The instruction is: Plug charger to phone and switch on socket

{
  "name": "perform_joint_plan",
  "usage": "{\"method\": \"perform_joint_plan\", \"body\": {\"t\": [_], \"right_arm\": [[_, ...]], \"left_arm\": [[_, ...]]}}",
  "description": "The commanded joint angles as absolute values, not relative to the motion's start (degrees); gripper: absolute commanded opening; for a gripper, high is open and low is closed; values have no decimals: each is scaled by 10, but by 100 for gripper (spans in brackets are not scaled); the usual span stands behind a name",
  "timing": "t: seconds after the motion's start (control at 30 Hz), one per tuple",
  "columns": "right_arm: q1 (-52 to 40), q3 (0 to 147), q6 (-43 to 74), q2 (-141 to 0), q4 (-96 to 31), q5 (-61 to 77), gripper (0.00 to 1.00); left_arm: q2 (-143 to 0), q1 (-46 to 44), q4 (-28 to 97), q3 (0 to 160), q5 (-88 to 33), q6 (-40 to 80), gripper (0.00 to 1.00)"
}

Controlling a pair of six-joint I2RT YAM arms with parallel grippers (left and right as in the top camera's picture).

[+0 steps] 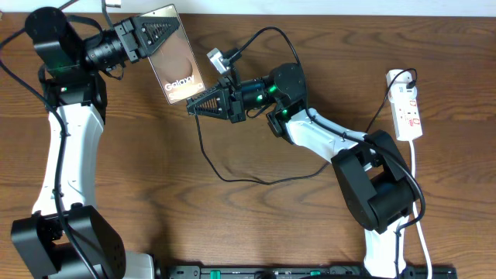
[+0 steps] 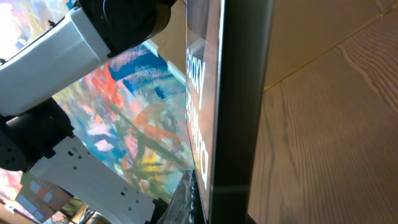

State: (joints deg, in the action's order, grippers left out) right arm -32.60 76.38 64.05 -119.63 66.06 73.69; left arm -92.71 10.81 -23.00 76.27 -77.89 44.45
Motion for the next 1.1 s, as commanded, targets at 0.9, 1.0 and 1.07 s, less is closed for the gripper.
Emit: {"method": "perform_joint_plan", "body": {"t": [0.9, 1.0, 1.07], "right_arm": [[-314, 777, 642, -1193, 669, 663, 99], [-304, 777, 648, -1193, 669, 669, 99], [-298, 777, 654, -1193, 669, 673, 99]], "left_arm": [[-925, 126, -228, 763, -798, 438, 7], [-925, 147, -225, 763, -794, 438, 7], [-925, 164, -203, 763, -780, 437, 8]]}}
